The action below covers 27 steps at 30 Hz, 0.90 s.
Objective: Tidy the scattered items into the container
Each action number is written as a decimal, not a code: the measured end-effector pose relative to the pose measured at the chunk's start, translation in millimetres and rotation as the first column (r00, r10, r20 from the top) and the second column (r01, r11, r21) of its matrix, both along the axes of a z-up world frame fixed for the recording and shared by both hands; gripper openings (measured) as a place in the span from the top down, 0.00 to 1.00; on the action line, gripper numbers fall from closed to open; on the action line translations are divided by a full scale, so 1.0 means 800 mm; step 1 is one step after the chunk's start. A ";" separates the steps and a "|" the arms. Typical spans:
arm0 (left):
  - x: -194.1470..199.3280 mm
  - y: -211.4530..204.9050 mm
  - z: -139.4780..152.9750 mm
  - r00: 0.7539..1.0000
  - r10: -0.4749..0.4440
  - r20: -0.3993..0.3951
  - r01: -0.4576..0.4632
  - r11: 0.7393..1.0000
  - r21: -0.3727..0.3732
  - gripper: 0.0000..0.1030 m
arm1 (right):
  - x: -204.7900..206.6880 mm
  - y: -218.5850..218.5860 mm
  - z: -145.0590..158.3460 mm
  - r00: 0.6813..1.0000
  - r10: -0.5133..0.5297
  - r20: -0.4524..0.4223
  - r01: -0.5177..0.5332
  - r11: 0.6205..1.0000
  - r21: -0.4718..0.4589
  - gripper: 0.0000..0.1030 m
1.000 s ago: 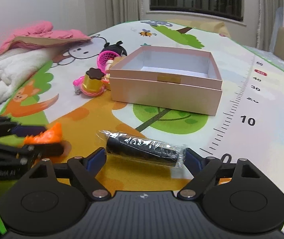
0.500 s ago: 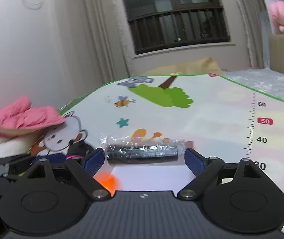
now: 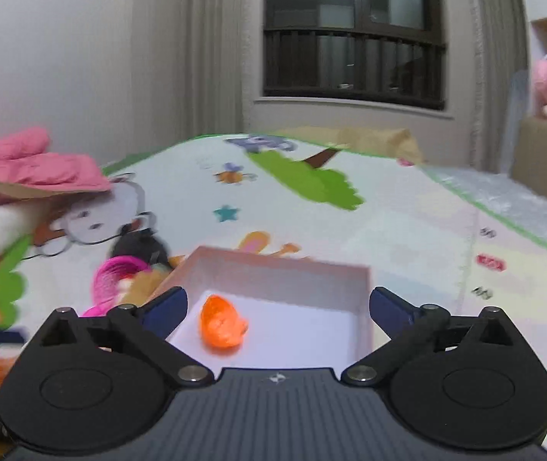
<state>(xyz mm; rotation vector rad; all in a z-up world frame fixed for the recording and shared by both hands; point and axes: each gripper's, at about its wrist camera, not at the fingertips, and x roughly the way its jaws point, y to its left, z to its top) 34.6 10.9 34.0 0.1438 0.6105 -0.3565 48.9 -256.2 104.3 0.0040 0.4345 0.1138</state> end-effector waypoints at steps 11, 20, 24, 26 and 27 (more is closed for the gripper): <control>0.051 -0.019 -0.013 0.999 -0.023 0.027 0.022 0.999 0.037 0.28 | -0.130 0.043 -0.020 0.989 0.131 0.068 -0.130 0.991 -0.011 0.00; -0.030 0.030 0.009 0.997 -0.057 0.042 0.059 0.998 -0.037 0.57 | -0.134 0.097 -0.018 0.975 0.222 0.025 -0.221 0.974 -0.040 0.00; -0.085 0.075 0.007 0.999 -0.048 0.008 0.049 0.997 -0.058 0.59 | -0.119 0.142 -0.022 0.955 0.295 -0.015 -0.296 0.954 -0.040 0.00; -0.099 0.097 0.006 1.000 -0.013 -0.009 0.012 0.997 -0.071 0.58 | -0.109 0.166 -0.028 0.945 0.324 -0.042 -0.326 0.944 -0.045 0.10; -0.104 0.107 0.005 1.000 0.011 -0.008 -0.012 0.998 -0.068 0.55 | -0.101 0.177 -0.032 0.939 0.336 -0.066 -0.339 0.940 -0.041 0.15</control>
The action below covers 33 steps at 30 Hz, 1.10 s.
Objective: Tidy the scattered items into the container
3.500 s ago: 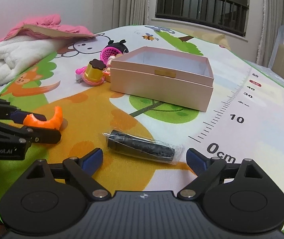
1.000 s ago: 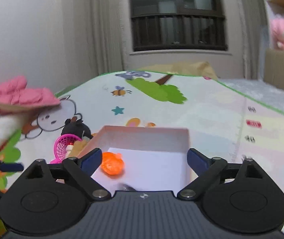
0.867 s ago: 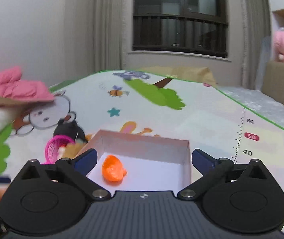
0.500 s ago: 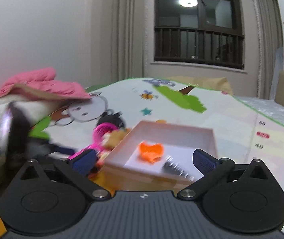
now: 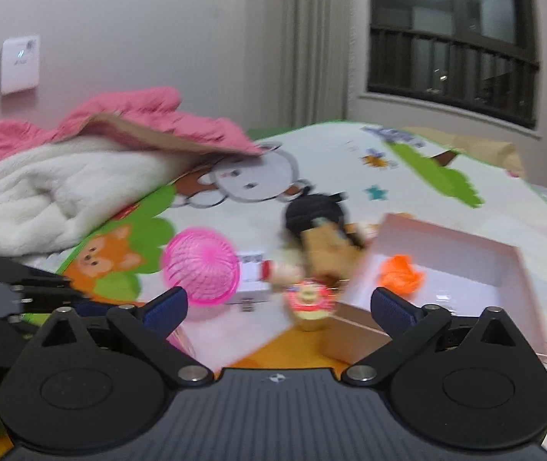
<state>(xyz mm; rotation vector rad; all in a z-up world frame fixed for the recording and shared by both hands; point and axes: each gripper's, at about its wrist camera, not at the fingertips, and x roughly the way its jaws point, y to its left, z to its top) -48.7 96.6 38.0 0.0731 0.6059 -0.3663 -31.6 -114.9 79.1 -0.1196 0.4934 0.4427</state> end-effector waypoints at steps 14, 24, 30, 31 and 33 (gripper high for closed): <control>-0.026 0.047 0.003 0.999 0.017 0.043 -0.013 0.995 -0.104 0.09 | 0.153 0.098 -0.045 0.972 -0.169 -0.162 0.139 0.973 -0.181 0.44; -0.020 0.052 -0.007 0.999 0.039 0.011 -0.037 0.991 -0.126 0.09 | 0.121 0.093 -0.041 0.977 -0.071 -0.203 0.032 0.981 -0.191 0.90; -0.019 0.035 -0.002 0.999 0.035 0.017 -0.033 0.993 -0.117 0.08 | 0.124 0.085 -0.013 0.984 -0.062 -0.170 0.040 0.991 -0.127 0.88; -0.019 0.034 -0.002 0.999 0.041 0.018 -0.038 0.993 -0.116 0.08 | 0.136 0.088 -0.012 0.980 -0.067 -0.189 0.047 0.993 -0.110 0.82; -0.017 0.036 -0.003 0.999 0.051 0.013 -0.050 0.992 -0.119 0.07 | 0.170 0.096 -0.014 0.965 -0.096 -0.244 0.080 0.994 -0.074 0.67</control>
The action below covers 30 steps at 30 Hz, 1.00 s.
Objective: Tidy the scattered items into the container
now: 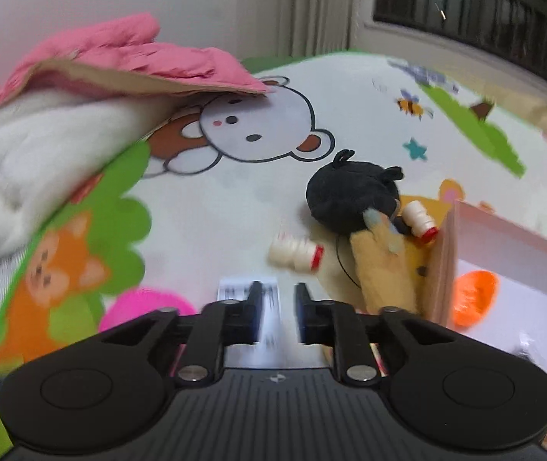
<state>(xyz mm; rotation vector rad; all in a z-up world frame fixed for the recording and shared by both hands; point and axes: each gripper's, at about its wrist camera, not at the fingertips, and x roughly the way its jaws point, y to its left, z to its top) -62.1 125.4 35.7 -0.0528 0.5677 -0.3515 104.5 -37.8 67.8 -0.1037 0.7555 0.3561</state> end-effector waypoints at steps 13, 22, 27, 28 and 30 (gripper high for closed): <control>0.007 0.009 -0.009 1.000 0.000 -0.029 0.000 1.000 -0.028 0.06 | 0.034 0.024 -0.027 1.000 0.008 -0.019 -0.010 0.998 -0.069 0.57; 0.016 -0.044 0.001 0.999 -0.041 0.003 0.041 0.998 0.051 0.20 | -0.146 -0.115 0.018 0.994 0.002 0.107 -0.003 1.000 0.005 0.57; 0.044 -0.075 -0.013 0.999 0.045 -0.016 -0.042 0.985 0.168 0.21 | -0.220 -0.177 -0.011 0.988 -0.082 0.128 0.090 0.994 -0.061 0.57; 0.048 -0.079 -0.016 0.998 0.054 -0.024 -0.049 0.982 0.181 0.23 | -0.228 -0.185 -0.017 0.988 -0.093 0.124 0.101 0.993 -0.060 0.57; 0.054 -0.088 -0.021 0.997 0.060 -0.038 -0.050 0.977 0.207 0.26 | -0.243 -0.200 -0.031 0.986 -0.111 0.124 0.118 0.992 -0.053 0.55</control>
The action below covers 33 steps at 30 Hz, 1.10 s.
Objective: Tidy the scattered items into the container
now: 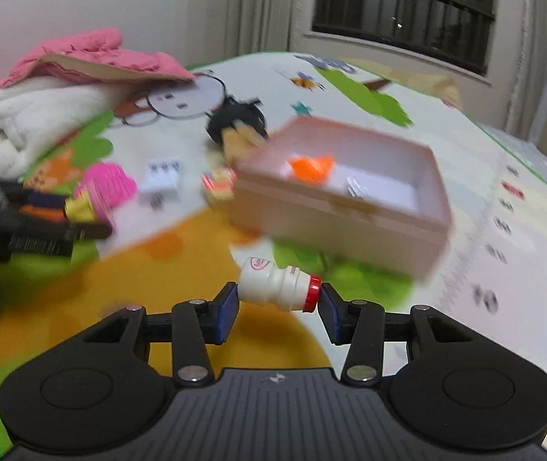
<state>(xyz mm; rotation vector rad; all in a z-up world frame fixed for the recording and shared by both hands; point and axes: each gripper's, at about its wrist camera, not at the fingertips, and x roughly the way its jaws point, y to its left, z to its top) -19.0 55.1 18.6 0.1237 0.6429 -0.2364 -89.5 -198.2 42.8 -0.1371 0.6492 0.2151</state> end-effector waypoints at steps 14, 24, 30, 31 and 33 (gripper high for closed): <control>-0.052 -0.080 0.034 0.978 -0.204 0.052 0.207 0.977 -0.047 0.40 | -0.031 -0.053 -0.046 0.995 -0.097 0.020 0.093 0.985 0.146 0.11; -0.077 -0.099 0.011 0.962 -0.273 -0.008 0.273 0.962 0.020 0.34 | -0.028 -0.049 -0.053 0.995 -0.094 -0.027 0.097 0.987 0.131 0.00; -0.090 -0.091 0.009 0.952 -0.303 -0.038 0.303 0.953 -0.004 0.24 | -0.020 -0.056 -0.055 0.993 -0.084 -0.087 0.098 0.981 0.168 0.00; -0.091 -0.093 0.006 0.953 -0.301 -0.037 0.302 0.953 0.004 0.24 | -0.019 -0.057 -0.053 0.992 -0.081 -0.097 0.096 0.981 0.170 0.00; -0.089 -0.097 0.001 0.959 -0.282 -0.042 0.282 0.959 0.015 0.24 | -0.019 -0.056 -0.050 0.992 -0.083 -0.090 0.098 0.980 0.173 0.00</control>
